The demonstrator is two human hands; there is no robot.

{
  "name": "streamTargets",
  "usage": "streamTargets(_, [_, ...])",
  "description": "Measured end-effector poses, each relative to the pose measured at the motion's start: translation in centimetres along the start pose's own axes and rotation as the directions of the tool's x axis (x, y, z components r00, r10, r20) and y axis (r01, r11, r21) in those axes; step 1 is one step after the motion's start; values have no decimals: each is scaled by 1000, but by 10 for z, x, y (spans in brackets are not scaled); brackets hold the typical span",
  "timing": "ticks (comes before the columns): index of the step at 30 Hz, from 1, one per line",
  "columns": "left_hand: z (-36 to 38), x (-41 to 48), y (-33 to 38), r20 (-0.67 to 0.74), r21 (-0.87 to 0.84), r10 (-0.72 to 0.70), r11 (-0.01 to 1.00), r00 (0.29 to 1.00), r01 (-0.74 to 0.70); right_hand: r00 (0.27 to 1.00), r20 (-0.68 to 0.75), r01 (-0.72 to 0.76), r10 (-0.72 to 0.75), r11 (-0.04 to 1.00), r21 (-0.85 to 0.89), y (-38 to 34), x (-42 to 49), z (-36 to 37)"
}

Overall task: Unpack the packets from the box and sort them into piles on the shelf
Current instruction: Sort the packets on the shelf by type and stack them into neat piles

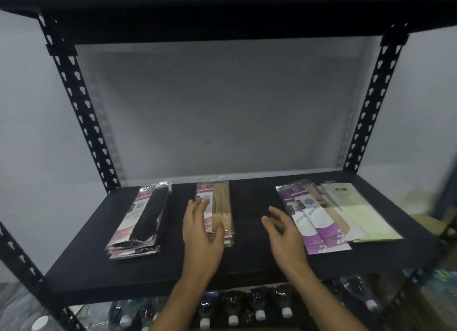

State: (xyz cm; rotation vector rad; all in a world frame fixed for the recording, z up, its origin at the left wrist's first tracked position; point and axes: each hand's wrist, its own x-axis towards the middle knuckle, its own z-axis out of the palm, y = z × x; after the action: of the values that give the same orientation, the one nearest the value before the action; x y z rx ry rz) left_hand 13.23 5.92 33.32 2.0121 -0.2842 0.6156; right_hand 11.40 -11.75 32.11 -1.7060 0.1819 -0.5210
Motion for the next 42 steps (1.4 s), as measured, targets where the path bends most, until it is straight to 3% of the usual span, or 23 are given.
streamTargets(4, [36,-10,34,71,-113,75,991,995,-67,994,-86,65,-71,995,-79,-6,13,-36])
streamTargets(9, [94,-26,51,290,-230,-103,958,952,174,971,-170,107,-166,944,-311,-2,31,-88])
streamTargets(15, [142,-30,64,429,-198,-234,918,873,343,995,-16,69,-97,806,-587,18,43,-124])
streamTargets(19, [158,-29,69,459,-189,-244,913,854,362,998,17,53,-53,801,-597,34,40,-122])
streamTargets(32, [169,-25,70,456,-146,-205,943,866,300,989,88,146,-116,806,-573,40,32,-118])
streamTargets(37, [168,-20,69,490,-121,-219,942,844,314,978,-89,119,-191,850,-513,32,39,-127])
streamTargets(42, [170,-15,72,508,-143,-238,925,828,353,997,-15,59,-78,849,-526,35,45,-128])
